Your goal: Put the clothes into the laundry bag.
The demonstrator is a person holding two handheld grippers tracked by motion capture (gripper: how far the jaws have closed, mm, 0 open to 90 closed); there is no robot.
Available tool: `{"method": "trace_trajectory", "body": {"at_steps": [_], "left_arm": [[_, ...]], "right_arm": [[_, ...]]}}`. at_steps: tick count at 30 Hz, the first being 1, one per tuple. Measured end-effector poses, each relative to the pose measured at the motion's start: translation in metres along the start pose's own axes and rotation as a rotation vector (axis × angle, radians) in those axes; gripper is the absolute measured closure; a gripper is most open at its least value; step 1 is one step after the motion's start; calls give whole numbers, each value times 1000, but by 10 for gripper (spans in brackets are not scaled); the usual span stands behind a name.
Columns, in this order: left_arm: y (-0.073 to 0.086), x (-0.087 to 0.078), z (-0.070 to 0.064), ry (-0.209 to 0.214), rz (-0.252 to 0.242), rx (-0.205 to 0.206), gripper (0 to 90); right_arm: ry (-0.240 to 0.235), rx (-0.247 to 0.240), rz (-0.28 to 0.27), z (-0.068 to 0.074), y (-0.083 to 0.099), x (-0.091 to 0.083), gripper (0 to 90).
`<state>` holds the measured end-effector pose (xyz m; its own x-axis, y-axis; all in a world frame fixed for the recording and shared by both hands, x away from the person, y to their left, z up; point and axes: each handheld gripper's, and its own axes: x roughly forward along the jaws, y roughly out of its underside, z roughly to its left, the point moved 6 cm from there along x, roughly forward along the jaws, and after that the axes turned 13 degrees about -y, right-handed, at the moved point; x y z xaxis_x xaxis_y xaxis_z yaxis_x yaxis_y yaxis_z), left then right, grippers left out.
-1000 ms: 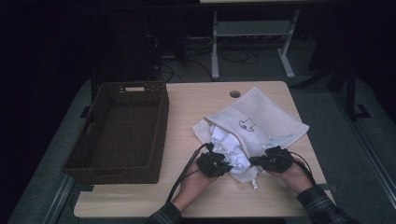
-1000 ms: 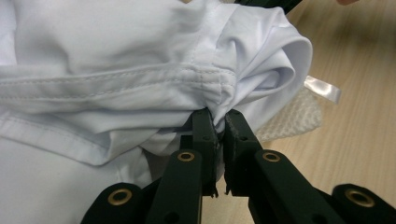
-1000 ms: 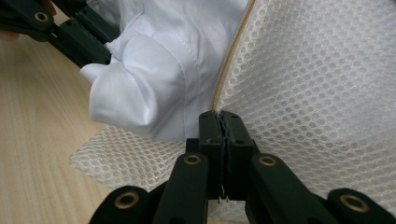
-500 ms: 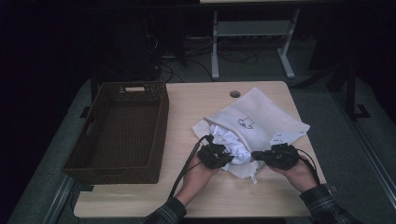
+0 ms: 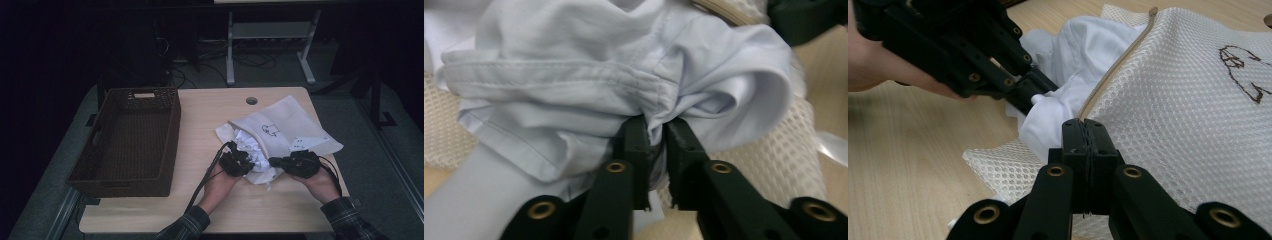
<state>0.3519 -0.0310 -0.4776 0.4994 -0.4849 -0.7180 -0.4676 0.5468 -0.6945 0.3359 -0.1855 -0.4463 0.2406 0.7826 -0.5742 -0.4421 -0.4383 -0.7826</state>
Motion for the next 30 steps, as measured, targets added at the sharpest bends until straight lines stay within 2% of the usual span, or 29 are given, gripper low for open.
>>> {"method": "trace_trajectory", "body": {"at_steps": [7,9,11,12,14,17,19,24,30], "left_arm": [[1,-21,-12,85,-13,69,479],[-2,-22,-16,83,-20,92,436],[-7,-17,-19,77,-26,76,430],[-9,-14,-19,74,-25,67,439],[-12,-8,-18,63,-24,51,520],[-15,-1,-15,49,-15,35,728],[-17,2,-12,46,-16,16,820],[-23,9,-4,24,-19,-30,864],[-33,21,-4,9,-41,-75,866]], "right_arm": [[-2,0,2,-1,1,-1,890],[-4,2,4,-1,1,0,890],[-5,-2,7,-1,1,0,890],[-6,-1,7,-1,1,0,890],[-8,-2,8,-1,1,0,890],[-6,-5,8,-2,2,-1,890],[-10,3,7,-2,2,-2,890],[-11,1,5,-2,2,-3,890],[-18,-9,9,-1,1,-1,890]]}}
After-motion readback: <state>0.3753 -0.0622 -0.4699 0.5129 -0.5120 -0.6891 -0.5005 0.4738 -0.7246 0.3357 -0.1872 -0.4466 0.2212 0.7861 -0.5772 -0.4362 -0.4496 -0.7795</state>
